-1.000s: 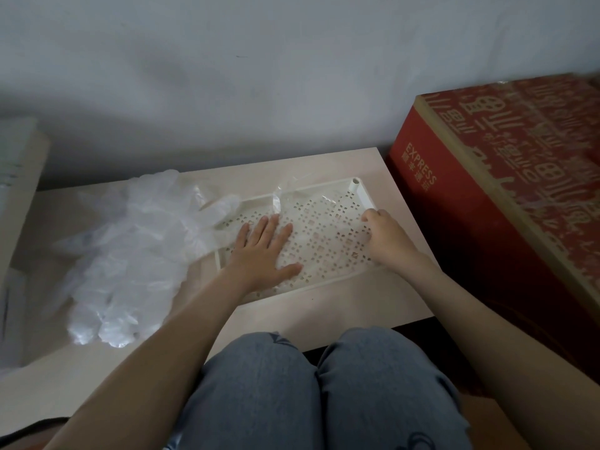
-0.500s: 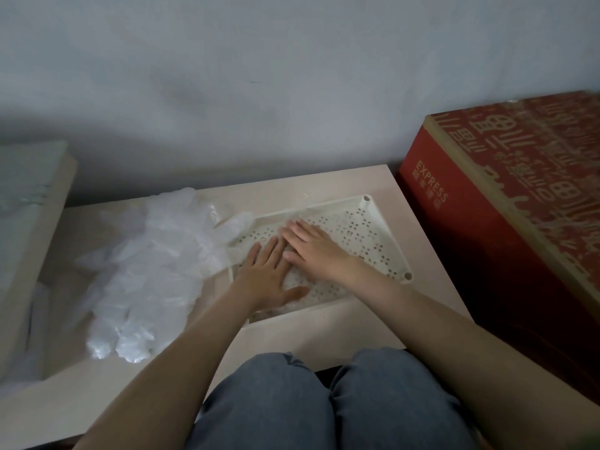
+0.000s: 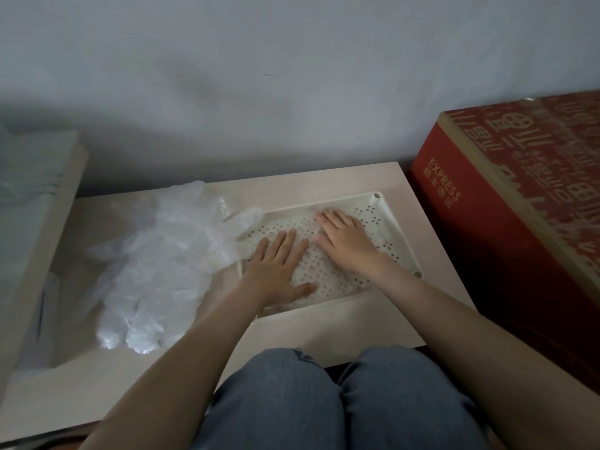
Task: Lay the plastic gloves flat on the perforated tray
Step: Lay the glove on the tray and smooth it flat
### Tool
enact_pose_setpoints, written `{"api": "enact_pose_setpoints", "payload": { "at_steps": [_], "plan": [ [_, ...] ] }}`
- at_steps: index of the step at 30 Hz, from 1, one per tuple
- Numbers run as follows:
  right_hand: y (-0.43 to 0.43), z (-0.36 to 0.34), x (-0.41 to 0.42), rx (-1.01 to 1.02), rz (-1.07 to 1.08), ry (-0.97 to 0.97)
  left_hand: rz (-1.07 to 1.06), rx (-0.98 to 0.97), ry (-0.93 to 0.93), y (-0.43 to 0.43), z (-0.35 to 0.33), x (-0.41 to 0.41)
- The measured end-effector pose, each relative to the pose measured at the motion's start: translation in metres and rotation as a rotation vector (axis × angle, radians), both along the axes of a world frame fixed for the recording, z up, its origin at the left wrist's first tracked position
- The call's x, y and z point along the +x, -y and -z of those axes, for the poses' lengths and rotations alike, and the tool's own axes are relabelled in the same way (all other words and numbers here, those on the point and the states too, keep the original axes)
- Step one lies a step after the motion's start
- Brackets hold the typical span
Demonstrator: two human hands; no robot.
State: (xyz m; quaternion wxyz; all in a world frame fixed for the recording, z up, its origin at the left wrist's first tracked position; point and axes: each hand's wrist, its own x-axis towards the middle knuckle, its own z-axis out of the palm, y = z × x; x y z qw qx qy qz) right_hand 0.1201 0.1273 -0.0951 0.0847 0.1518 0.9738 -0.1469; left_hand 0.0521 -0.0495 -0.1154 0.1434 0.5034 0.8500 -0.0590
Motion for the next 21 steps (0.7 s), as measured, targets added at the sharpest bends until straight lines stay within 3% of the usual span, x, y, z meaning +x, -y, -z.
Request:
{"api": "enact_pose_setpoints", "payload": {
  "at_steps": [6, 10, 13, 16, 19, 21],
  "plan": [
    [-0.002, -0.025, -0.005, 0.008, 0.061, -0.291, -0.016, 0.261, -0.002, 0.006, -0.032, 0.007],
    [0.01, -0.044, -0.014, -0.025, 0.059, -0.302, -0.251, 0.535, -0.336, 0.028, -0.042, 0.001],
    [0.027, -0.054, -0.026, -0.077, -0.029, -0.168, -0.554, 0.398, -0.272, 0.05, -0.049, -0.003],
    [0.05, -0.06, -0.035, -0.098, -0.159, -0.036, -0.623, 0.237, -0.236, 0.068, -0.052, -0.009],
    [0.076, -0.066, -0.039, -0.135, -0.245, 0.013, -0.6, 0.25, -0.238, 0.078, -0.063, -0.012],
    [0.088, -0.07, -0.04, -0.201, -0.26, 0.02, -0.673, 0.375, -0.175, 0.08, -0.07, -0.012]
  ]
}}
